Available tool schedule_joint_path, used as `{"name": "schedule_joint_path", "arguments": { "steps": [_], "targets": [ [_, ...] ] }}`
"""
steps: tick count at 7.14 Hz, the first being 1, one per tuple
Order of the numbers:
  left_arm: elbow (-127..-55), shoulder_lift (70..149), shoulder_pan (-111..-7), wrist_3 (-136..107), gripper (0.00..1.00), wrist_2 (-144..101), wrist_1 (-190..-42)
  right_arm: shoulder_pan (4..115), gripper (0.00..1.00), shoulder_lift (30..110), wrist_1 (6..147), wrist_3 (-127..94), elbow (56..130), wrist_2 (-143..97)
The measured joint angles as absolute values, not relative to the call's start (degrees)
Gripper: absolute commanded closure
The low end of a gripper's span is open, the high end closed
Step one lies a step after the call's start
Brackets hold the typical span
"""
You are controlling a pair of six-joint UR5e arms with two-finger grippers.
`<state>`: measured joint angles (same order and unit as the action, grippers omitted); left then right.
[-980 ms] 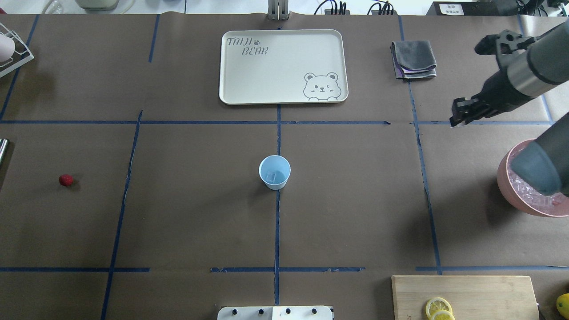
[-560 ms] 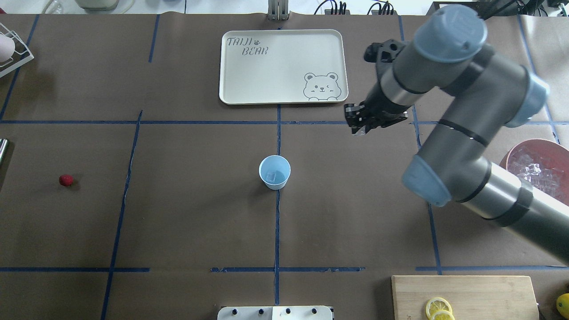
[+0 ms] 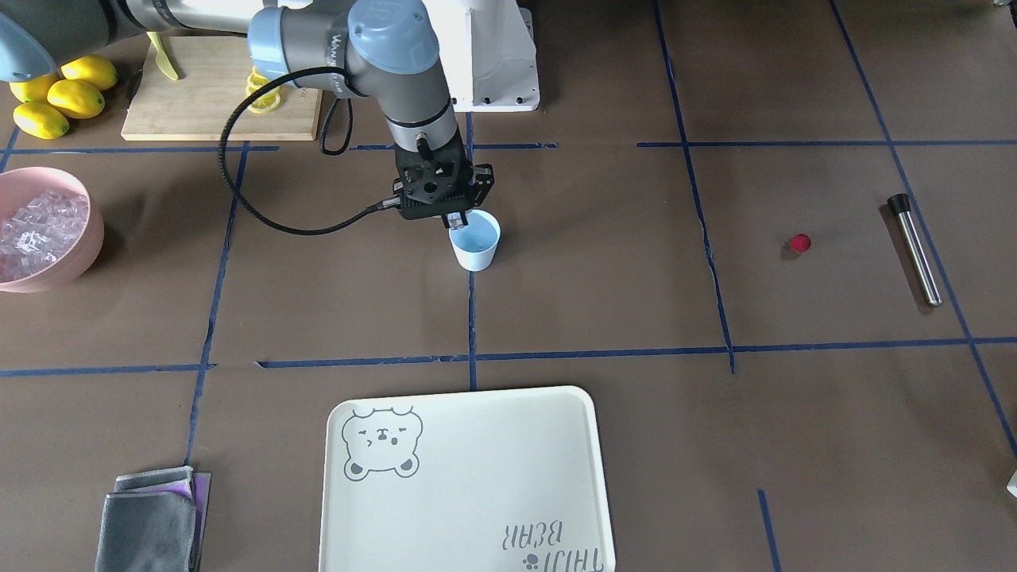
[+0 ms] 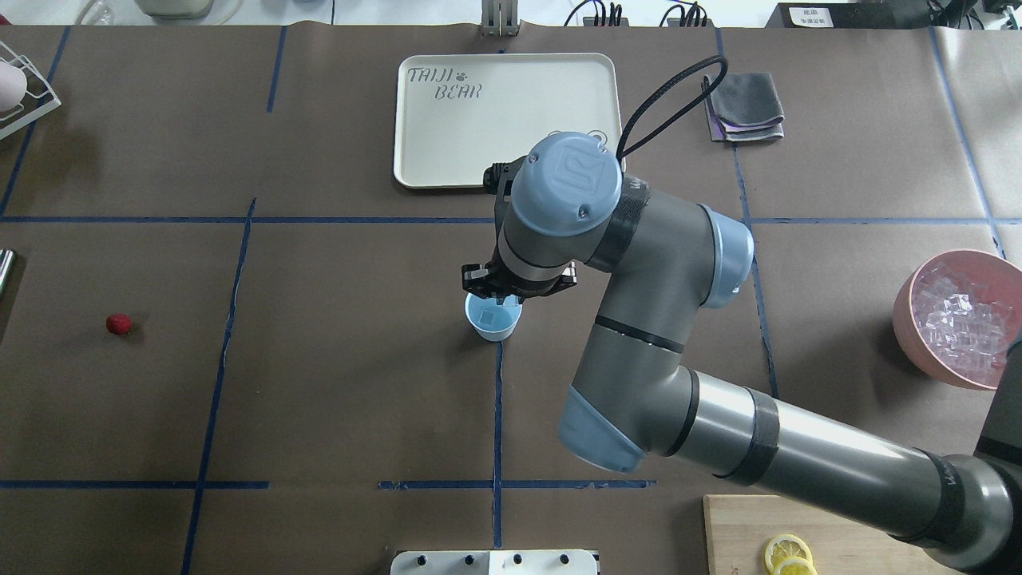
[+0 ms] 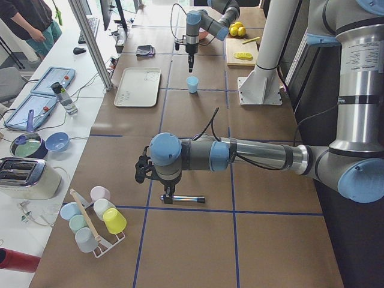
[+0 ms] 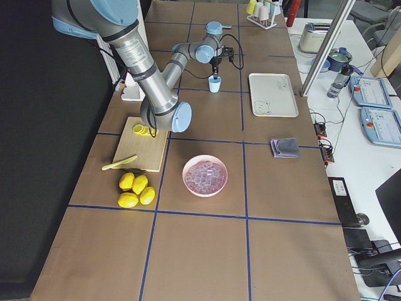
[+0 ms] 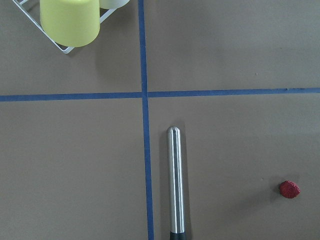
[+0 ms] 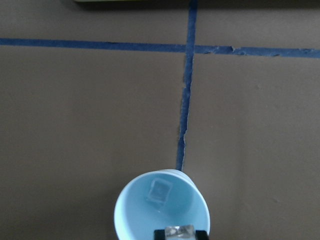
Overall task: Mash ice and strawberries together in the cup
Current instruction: 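Carry the ice with the right gripper over the blue cup and release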
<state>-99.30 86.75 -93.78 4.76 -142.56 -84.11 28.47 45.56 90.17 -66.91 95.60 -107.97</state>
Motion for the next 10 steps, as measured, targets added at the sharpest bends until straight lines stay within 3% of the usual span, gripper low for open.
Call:
{"name": "schedule_joint_path", "arguments": {
  "steps": [6,8,9,10],
  "targets": [
    [-98.5,86.8,-93.8,5.0,0.00,-142.5,-84.1,26.6,0.95,44.5,89.9,-66.8,94.5,-103.3],
    [-98.4,86.8,-93.8,5.0,0.00,-142.6,-84.1,26.6,0.67,44.3,89.8,-66.9,94.6,-102.9],
    [-98.4,86.8,-93.8,5.0,0.00,-142.6,-84.1,26.7,0.46,44.2,89.7,-66.9,94.6,-102.9],
    [-98.4,86.8,-93.8,5.0,0.00,-142.6,-84.1,26.7,0.36,44.2,89.6,-67.0,94.6,-102.8]
  ]
}}
